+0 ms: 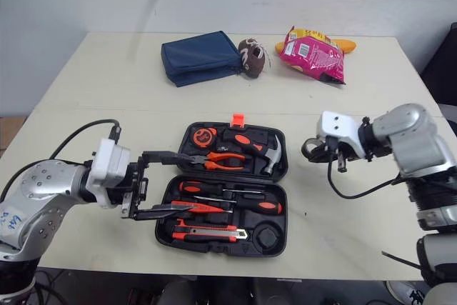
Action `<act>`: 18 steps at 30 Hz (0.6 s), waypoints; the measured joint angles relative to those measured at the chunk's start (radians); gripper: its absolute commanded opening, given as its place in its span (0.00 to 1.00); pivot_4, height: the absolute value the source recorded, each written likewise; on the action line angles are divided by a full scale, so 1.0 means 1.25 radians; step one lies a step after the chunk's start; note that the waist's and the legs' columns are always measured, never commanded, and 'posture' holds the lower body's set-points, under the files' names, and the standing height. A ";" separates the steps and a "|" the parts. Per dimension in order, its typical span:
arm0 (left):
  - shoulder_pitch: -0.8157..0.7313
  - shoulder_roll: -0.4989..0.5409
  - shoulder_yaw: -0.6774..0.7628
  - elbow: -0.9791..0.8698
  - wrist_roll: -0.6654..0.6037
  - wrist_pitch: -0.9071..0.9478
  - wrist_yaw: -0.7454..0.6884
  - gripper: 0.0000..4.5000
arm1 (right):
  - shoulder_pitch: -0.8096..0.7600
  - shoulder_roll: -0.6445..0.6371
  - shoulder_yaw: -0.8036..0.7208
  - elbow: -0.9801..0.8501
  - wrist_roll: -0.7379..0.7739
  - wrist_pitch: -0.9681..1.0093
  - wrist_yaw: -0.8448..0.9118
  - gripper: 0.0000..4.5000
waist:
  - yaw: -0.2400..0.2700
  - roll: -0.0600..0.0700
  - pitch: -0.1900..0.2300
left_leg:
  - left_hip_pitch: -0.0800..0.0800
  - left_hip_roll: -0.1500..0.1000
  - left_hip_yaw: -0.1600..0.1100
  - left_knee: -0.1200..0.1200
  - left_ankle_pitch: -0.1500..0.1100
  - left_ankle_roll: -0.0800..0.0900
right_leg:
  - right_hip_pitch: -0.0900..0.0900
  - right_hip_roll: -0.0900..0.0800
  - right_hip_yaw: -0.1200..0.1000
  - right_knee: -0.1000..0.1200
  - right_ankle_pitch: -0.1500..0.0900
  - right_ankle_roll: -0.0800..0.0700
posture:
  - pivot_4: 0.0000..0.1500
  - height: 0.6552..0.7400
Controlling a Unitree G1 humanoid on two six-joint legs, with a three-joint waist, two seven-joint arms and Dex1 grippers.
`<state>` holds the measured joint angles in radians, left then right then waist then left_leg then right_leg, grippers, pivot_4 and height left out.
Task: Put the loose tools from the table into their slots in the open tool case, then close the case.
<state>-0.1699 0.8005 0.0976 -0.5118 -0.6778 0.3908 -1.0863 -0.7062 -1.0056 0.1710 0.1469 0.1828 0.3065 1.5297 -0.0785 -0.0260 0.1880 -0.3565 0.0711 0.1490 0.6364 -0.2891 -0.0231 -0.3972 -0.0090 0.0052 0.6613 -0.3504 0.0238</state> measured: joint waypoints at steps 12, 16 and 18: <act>0.027 0.027 0.001 -0.034 -0.022 0.011 -0.049 1.00 | 0.150 -0.001 0.033 -0.437 0.230 0.148 0.016 0.01 | -0.001 -0.001 0.000 | 0.000 0.000 -0.001 0.001 -0.001 0.001 | 0.001 0.000 0.000 0.000 0.000 0.000 | 1.00 1.00; 0.065 0.031 0.000 -0.072 -0.024 0.025 -0.041 1.00 | 0.193 -0.009 0.125 -0.476 0.161 0.067 0.023 0.01 | 0.000 -0.001 0.000 | 0.000 0.000 -0.001 0.001 -0.001 0.001 | 0.001 -0.001 0.000 0.000 0.000 0.000 | 1.00 1.00; 0.127 0.052 0.025 -0.093 -0.037 0.049 -0.031 1.00 | 0.203 -0.007 0.159 -0.493 0.132 0.067 0.018 0.01 | -0.005 -0.002 0.001 | 0.000 0.000 -0.001 0.001 -0.001 0.001 | 0.001 0.000 0.000 0.000 0.000 0.000 | 1.00 1.00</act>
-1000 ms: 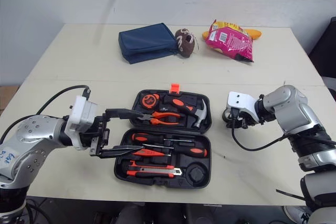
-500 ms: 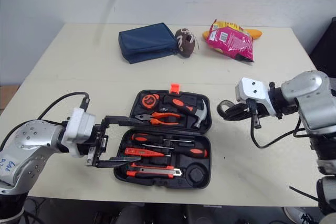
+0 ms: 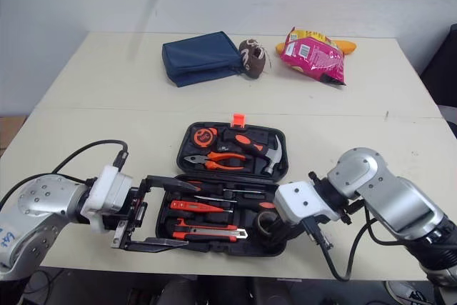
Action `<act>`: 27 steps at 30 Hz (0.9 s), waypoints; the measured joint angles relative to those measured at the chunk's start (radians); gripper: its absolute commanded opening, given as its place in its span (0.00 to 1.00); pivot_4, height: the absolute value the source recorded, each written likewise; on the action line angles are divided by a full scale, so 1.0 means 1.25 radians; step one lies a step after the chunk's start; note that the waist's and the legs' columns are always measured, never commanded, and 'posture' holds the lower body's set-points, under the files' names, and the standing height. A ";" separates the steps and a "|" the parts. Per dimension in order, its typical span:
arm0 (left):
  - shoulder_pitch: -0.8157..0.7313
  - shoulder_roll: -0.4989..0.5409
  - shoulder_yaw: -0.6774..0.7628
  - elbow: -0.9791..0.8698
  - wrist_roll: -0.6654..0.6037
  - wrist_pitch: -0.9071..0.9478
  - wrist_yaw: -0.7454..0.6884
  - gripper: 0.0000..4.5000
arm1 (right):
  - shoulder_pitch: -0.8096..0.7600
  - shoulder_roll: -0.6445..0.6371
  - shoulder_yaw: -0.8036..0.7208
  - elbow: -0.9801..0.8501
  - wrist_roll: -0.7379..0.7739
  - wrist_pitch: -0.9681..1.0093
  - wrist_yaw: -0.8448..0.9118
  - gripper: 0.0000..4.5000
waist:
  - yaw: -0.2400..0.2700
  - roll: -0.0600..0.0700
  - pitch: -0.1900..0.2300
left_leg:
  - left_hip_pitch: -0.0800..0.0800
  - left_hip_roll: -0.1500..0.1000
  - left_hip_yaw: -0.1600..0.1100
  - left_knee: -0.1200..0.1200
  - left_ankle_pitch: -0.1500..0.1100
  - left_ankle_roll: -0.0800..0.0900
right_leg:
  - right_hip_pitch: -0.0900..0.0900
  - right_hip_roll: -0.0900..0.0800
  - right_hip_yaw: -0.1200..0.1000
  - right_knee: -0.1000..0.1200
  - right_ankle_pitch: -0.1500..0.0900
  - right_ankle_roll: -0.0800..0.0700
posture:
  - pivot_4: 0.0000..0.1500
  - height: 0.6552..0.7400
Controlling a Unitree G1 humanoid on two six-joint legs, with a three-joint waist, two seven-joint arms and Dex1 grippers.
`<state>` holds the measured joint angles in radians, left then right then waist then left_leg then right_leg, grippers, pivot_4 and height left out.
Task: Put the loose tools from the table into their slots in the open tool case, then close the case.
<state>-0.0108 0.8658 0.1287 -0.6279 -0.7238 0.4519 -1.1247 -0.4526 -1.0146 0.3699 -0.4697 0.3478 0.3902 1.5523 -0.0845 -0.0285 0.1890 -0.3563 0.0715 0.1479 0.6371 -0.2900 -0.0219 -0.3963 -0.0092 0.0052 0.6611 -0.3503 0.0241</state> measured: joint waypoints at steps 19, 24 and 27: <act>0.043 0.018 0.070 0.000 -0.014 0.023 0.010 1.00 | 0.002 0.029 0.082 0.027 -0.144 -0.022 -0.018 0.01 | 0.004 -0.005 -0.001 | 0.002 -0.001 0.000 0.000 -0.001 0.001 | 0.002 -0.002 -0.001 -0.001 0.000 -0.001 | 1.00 1.00; 0.042 0.015 0.067 0.001 -0.010 0.020 0.015 1.00 | -0.026 0.029 0.106 0.011 -0.163 0.020 -0.019 0.01 | 0.004 -0.005 -0.001 | 0.002 -0.001 0.000 0.000 0.000 0.002 | 0.002 -0.002 -0.001 -0.001 0.000 -0.001 | 1.00 1.00; 0.041 0.014 0.065 0.004 -0.008 0.019 0.017 1.00 | -0.028 0.031 0.106 0.001 -0.162 0.044 -0.021 0.01 | 0.004 -0.005 -0.001 | 0.002 -0.001 0.000 0.000 0.000 0.001 | 0.002 -0.002 -0.001 -0.001 0.000 -0.001 | 1.00 1.00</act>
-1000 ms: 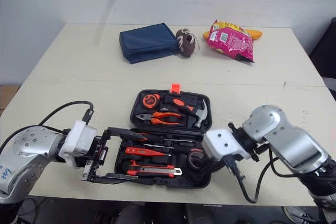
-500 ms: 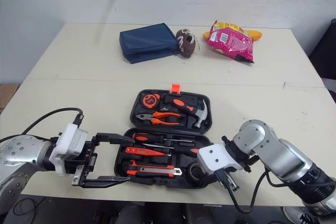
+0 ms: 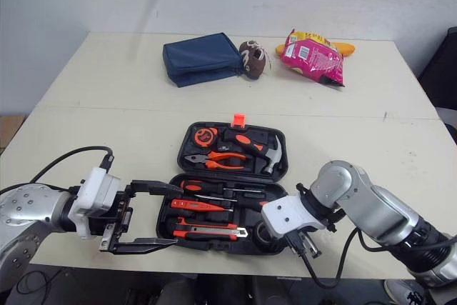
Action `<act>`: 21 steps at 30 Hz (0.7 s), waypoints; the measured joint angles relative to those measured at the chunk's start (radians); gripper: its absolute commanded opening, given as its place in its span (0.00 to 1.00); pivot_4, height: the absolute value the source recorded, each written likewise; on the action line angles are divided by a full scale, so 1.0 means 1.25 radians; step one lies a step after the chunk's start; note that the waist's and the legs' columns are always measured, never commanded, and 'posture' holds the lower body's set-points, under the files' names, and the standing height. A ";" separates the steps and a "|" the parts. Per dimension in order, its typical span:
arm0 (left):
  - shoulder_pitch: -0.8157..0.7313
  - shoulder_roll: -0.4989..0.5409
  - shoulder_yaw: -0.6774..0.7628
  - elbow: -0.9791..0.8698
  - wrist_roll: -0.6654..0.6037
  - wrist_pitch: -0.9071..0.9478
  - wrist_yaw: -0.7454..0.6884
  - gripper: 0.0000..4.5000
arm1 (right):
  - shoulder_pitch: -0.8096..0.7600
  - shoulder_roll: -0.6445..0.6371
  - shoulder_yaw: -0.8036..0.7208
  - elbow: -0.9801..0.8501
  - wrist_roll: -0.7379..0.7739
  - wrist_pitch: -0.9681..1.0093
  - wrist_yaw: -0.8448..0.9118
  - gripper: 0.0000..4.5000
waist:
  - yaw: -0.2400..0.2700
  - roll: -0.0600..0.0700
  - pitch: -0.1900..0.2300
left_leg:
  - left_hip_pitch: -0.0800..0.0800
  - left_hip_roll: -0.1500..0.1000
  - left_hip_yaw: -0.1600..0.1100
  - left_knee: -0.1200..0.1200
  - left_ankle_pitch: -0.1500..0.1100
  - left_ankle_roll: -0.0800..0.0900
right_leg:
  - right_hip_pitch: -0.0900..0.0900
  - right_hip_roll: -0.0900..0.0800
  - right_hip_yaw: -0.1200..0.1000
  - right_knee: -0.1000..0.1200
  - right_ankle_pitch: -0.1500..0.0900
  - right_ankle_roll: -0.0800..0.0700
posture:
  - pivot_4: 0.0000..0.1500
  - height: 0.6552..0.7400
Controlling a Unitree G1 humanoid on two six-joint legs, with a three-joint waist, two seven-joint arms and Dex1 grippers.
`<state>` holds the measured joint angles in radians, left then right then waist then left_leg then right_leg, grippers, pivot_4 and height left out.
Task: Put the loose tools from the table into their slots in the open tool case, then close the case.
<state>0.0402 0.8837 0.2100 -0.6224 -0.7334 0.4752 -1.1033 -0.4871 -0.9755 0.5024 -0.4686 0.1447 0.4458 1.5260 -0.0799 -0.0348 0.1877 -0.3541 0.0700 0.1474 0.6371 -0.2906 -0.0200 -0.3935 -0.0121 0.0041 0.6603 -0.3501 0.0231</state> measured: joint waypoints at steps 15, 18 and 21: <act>0.025 0.000 0.009 -0.001 0.004 -0.003 0.015 1.00 | 0.070 0.023 -0.097 0.105 0.148 -0.146 0.027 0.71 | 0.002 0.000 0.001 | -0.001 0.000 0.000 -0.001 0.000 0.000 | -0.001 0.000 0.000 -0.001 0.000 0.000 | 1.00 1.00; 0.034 0.000 0.013 0.002 0.004 -0.003 0.013 1.00 | 0.090 -0.011 -0.132 0.133 0.237 -0.148 0.029 0.71 | 0.002 0.000 0.001 | -0.001 0.000 0.000 -0.001 0.000 0.000 | -0.001 0.000 0.000 -0.001 0.000 0.000 | 1.00 1.00; 0.033 0.000 0.014 0.007 0.005 -0.004 0.011 1.00 | 0.116 0.021 -0.176 0.137 0.316 -0.149 0.029 0.66 | 0.001 -0.001 0.001 | 0.000 0.001 0.000 -0.001 0.000 0.000 | 0.000 0.001 -0.001 -0.001 0.000 0.000 | 1.00 1.00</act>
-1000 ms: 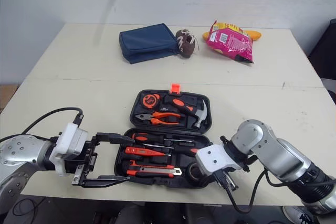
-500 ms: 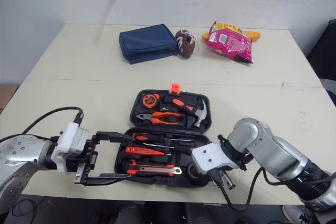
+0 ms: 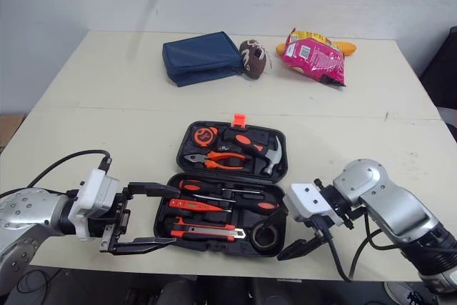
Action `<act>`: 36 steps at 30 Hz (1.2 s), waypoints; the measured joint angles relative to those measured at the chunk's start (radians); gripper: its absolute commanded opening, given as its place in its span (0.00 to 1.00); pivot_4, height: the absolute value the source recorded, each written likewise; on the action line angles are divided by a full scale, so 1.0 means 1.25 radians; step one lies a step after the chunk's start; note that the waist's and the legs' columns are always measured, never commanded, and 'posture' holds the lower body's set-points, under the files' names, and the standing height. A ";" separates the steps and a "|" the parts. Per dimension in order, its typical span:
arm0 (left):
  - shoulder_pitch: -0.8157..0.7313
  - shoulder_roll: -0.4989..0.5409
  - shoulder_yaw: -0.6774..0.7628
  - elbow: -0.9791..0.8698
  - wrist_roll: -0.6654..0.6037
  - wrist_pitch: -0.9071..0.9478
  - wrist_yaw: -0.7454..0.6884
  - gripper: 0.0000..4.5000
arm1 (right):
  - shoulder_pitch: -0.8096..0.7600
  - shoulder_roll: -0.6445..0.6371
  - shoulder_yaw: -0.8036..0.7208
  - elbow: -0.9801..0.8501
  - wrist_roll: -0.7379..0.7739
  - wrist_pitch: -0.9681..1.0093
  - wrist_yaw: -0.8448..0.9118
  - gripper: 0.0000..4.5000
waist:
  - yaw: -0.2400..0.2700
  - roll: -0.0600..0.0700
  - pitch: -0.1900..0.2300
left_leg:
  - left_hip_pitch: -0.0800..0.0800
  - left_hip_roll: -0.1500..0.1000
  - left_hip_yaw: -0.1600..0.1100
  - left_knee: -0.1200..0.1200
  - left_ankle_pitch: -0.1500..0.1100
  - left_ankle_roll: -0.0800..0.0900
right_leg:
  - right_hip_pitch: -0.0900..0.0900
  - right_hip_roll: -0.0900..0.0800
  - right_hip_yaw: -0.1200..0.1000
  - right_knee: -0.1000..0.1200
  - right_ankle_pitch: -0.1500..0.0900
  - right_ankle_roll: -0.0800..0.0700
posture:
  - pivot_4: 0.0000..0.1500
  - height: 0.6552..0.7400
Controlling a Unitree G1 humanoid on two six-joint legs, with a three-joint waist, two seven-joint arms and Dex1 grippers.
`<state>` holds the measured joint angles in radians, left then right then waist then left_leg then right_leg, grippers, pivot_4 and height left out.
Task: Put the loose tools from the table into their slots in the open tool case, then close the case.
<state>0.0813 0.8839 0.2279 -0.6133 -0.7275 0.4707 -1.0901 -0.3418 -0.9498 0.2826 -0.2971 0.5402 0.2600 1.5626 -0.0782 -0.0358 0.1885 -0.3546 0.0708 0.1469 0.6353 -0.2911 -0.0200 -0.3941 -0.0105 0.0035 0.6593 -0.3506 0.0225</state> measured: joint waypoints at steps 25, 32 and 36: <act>-0.016 0.017 -0.003 0.048 0.050 -0.021 -0.012 1.00 | 0.075 0.168 0.017 0.149 -0.149 -0.147 -0.085 0.01 | -0.002 -0.004 -0.002 | 0.002 0.000 0.000 -0.001 0.000 0.000 | 0.001 0.000 0.000 0.001 0.002 -0.002 | 1.00 1.00; -0.027 -0.034 0.063 0.085 0.047 -0.012 0.084 0.88 | 0.065 0.128 -0.132 0.065 0.000 0.042 -0.157 0.00 | 0.003 0.000 0.001 | 0.000 0.000 0.000 -0.002 0.000 0.001 | -0.001 -0.001 -0.001 0.001 0.002 -0.002 | 1.00 1.00; -0.075 -0.029 0.084 0.192 0.077 -0.007 0.122 0.52 | 0.035 0.084 -0.236 0.075 0.055 0.147 -0.215 0.00 | 0.006 0.000 0.000 | 0.000 0.000 0.000 -0.003 0.000 0.001 | -0.001 0.000 -0.001 0.000 0.002 -0.002 | 1.00 1.00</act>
<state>-0.0125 0.8472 0.3327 -0.3727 -0.6318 0.4614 -0.9379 -0.2977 -0.8444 -0.0124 -0.2031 0.6095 0.4435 1.2942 -0.0709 -0.0360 0.1891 -0.3545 0.0708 0.1467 0.6322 -0.2909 -0.0186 -0.3958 -0.0104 0.0026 0.6597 -0.3484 0.0200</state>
